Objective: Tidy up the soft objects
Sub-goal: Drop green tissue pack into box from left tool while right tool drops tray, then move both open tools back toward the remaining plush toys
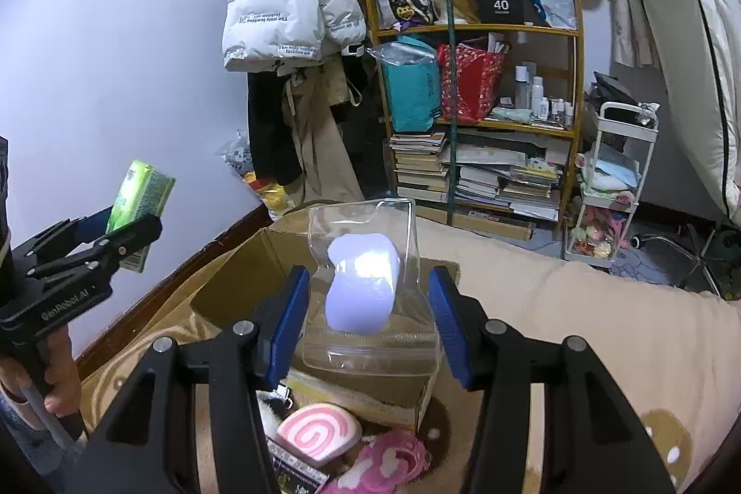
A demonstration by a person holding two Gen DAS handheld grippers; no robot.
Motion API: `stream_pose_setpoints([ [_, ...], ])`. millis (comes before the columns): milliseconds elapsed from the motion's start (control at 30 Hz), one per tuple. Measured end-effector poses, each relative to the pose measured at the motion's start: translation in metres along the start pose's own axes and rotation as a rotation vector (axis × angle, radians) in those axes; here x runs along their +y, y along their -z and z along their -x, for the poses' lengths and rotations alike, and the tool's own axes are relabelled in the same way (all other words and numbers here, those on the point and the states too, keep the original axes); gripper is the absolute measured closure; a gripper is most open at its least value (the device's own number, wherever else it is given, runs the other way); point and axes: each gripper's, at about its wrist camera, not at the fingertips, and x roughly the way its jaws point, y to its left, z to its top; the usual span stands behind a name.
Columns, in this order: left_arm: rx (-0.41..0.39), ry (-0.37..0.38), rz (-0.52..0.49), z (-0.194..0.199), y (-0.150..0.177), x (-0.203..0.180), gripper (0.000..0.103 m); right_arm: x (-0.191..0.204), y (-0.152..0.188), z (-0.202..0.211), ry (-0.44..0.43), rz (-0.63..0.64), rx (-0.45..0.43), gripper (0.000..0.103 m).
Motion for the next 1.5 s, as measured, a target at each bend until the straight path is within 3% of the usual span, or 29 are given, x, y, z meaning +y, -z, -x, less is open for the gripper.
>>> stream_pose_setpoints([
  [533, 0.122, 0.011, -0.036, -0.060, 0.033, -0.014, 0.047, -0.014, 0.025, -0.056, -0.053, -0.037, 0.093, 0.047],
  [833, 0.178, 0.052, 0.014, -0.077, 0.043, -0.009, 0.046, -0.015, 0.033, -0.064, -0.055, -0.034, 0.123, 0.047],
  [900, 0.176, 0.047, 0.008, -0.077, 0.044, -0.010, 0.044, -0.015, 0.034, -0.064, -0.057, -0.034, 0.123, 0.047],
  [967, 0.165, 0.041, 0.000, -0.074, 0.045, -0.010, 0.029, -0.014, 0.034, -0.065, -0.060, -0.035, 0.126, 0.046],
  [1000, 0.158, 0.039, -0.006, -0.072, 0.045, -0.011, 0.028, -0.014, 0.035, -0.065, -0.058, -0.036, 0.127, 0.045],
  [1100, 0.150, 0.024, -0.044, -0.068, 0.047, -0.013, 0.027, -0.012, 0.034, -0.063, -0.053, -0.035, 0.126, 0.036],
  [1167, 0.157, 0.021, -0.047, -0.066, 0.047, -0.013, 0.020, -0.010, 0.034, -0.059, -0.049, -0.036, 0.121, 0.032],
  [1233, 0.162, 0.040, -0.030, -0.062, 0.047, -0.012, 0.019, -0.009, 0.034, -0.055, -0.048, -0.042, 0.114, 0.019],
  [1300, 0.166, 0.046, -0.028, -0.059, 0.049, -0.012, 0.014, -0.009, 0.033, -0.047, -0.050, -0.050, 0.097, 0.012],
  [1500, 0.166, 0.006, -0.047, -0.042, 0.055, -0.014, 0.007, -0.008, 0.034, -0.029, -0.045, -0.071, 0.083, 0.002],
])
